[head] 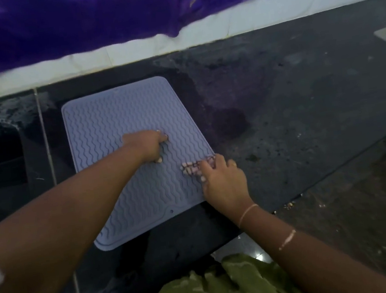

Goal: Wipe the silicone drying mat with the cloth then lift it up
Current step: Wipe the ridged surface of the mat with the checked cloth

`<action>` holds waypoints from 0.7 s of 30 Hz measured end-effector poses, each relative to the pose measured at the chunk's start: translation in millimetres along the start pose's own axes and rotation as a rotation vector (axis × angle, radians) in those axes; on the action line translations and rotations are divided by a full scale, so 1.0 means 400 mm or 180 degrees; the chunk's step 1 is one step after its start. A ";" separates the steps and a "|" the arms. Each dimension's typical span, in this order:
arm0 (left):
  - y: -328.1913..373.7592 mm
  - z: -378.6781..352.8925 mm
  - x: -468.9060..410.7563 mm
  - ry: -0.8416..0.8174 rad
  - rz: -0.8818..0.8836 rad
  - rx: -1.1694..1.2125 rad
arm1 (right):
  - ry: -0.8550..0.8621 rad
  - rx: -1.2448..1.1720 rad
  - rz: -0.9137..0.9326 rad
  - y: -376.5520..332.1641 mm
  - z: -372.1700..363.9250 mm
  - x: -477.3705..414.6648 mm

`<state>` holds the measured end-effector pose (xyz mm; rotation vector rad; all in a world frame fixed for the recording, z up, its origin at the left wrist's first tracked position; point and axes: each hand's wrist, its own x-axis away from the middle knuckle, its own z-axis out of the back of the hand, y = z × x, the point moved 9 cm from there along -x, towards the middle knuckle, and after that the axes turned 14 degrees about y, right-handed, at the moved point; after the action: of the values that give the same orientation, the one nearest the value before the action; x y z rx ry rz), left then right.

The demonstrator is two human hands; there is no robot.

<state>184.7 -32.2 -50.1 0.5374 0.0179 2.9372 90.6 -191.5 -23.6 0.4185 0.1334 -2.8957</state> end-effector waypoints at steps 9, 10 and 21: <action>0.003 -0.023 0.024 -0.0443 -0.0212 0.0454 | -0.0390 0.0094 -0.0229 0.000 -0.047 -0.225; 0.002 -0.030 0.023 -0.0471 -0.0213 0.0403 | -0.0419 0.0086 -0.0329 -0.006 -0.060 -0.246; 0.000 -0.030 0.023 -0.0224 -0.0208 0.0003 | -0.0433 0.0255 0.0133 -0.069 0.013 0.034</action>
<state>171.9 -30.8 -58.1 0.6276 0.0280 2.8533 70.5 -168.0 -21.0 0.2334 -0.0128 -2.8841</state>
